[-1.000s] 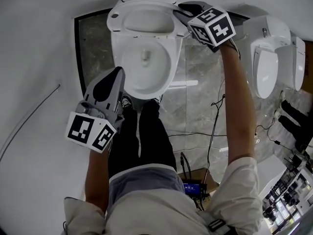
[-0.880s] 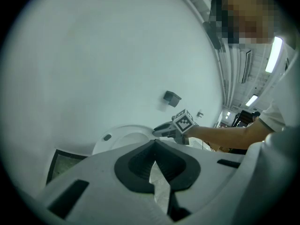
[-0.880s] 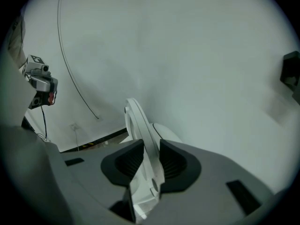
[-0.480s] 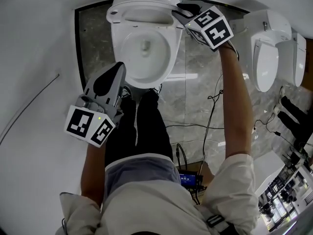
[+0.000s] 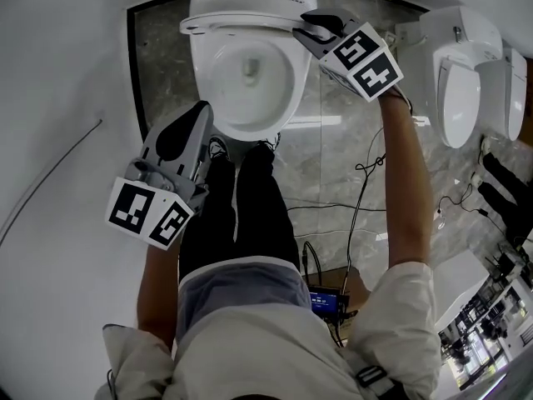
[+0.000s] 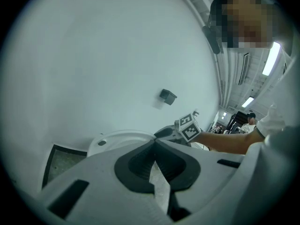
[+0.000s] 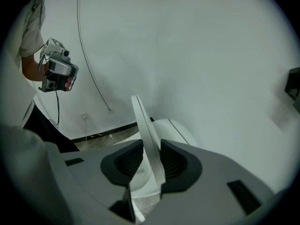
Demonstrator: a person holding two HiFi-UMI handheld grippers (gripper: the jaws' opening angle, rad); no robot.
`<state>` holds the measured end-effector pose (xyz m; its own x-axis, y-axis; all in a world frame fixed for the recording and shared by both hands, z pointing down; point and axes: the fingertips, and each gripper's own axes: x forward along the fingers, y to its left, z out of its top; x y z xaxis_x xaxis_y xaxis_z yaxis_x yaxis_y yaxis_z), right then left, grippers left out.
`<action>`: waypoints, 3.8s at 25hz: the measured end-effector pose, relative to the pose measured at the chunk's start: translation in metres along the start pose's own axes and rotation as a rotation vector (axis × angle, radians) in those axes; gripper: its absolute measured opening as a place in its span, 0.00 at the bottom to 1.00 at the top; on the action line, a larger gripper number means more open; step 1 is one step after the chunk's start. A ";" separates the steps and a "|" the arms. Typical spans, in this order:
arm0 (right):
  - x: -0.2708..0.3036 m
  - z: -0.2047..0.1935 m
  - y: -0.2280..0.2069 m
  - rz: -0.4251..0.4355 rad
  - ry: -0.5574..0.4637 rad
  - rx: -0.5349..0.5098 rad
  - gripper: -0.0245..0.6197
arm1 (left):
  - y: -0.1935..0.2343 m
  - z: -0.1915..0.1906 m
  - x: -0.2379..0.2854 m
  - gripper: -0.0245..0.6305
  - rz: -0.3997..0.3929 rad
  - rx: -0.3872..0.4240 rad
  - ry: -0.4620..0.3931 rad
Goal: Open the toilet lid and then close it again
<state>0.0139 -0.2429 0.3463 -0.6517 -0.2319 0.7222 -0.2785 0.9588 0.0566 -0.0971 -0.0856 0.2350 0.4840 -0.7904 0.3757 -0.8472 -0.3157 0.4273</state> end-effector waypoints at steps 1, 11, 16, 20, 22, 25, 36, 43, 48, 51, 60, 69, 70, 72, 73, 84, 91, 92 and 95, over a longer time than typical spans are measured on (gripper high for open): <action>-0.001 -0.001 0.006 0.000 -0.002 -0.010 0.21 | 0.000 -0.001 -0.001 0.05 0.001 0.000 -0.001; -0.004 -0.020 0.057 0.043 -0.010 -0.061 0.23 | -0.007 -0.009 0.001 0.05 0.014 -0.032 -0.026; -0.009 -0.024 0.078 0.037 -0.015 -0.119 0.23 | -0.017 -0.015 0.004 0.05 0.000 -0.020 -0.003; -0.012 -0.034 0.093 0.025 -0.015 -0.143 0.23 | -0.020 -0.031 0.003 0.05 -0.009 -0.028 0.022; -0.011 -0.037 0.104 0.028 -0.007 -0.160 0.23 | -0.019 -0.037 -0.001 0.05 -0.014 -0.033 0.030; -0.012 -0.042 0.114 0.032 0.004 -0.172 0.23 | -0.019 -0.041 -0.002 0.05 -0.021 -0.038 0.036; -0.012 -0.078 0.141 0.027 0.023 -0.199 0.24 | -0.028 -0.073 0.003 0.05 -0.031 -0.049 0.086; -0.004 -0.095 0.166 -0.010 0.025 -0.228 0.25 | -0.027 -0.099 -0.011 0.05 -0.032 -0.050 0.109; 0.005 -0.104 0.190 -0.011 0.039 -0.250 0.25 | -0.025 -0.111 -0.023 0.05 -0.035 -0.050 0.115; 0.007 -0.112 0.198 0.003 0.046 -0.246 0.26 | -0.030 -0.116 -0.022 0.05 -0.040 -0.049 0.121; 0.019 -0.128 0.229 0.126 0.113 -0.217 0.27 | -0.035 -0.132 -0.027 0.05 -0.065 -0.050 0.141; 0.037 -0.156 0.255 0.238 0.208 -0.218 0.27 | -0.030 -0.143 -0.022 0.05 -0.065 -0.061 0.155; 0.039 -0.159 0.258 0.243 0.213 -0.216 0.26 | -0.029 -0.143 -0.022 0.05 -0.064 -0.061 0.156; 0.043 -0.164 0.263 0.254 0.225 -0.217 0.26 | -0.026 -0.146 -0.023 0.05 -0.061 -0.063 0.160; 0.045 -0.167 0.266 0.260 0.231 -0.219 0.25 | -0.024 -0.148 -0.024 0.05 -0.060 -0.063 0.162; 0.072 -0.208 0.288 0.304 0.280 -0.194 0.23 | -0.017 -0.174 -0.015 0.05 -0.039 -0.080 0.197; 0.093 -0.235 0.303 0.322 0.307 -0.166 0.22 | -0.013 -0.192 -0.020 0.05 -0.023 -0.095 0.211; 0.095 -0.238 0.304 0.319 0.308 -0.157 0.22 | -0.012 -0.194 -0.021 0.05 -0.022 -0.093 0.212; 0.105 -0.249 0.309 0.310 0.314 -0.129 0.21 | -0.008 -0.199 -0.023 0.05 -0.012 -0.090 0.213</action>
<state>0.0353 0.0701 0.6113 -0.4397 0.1112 0.8913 -0.0013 0.9922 -0.1244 -0.0580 0.0398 0.3861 0.5372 -0.6552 0.5311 -0.8229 -0.2690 0.5005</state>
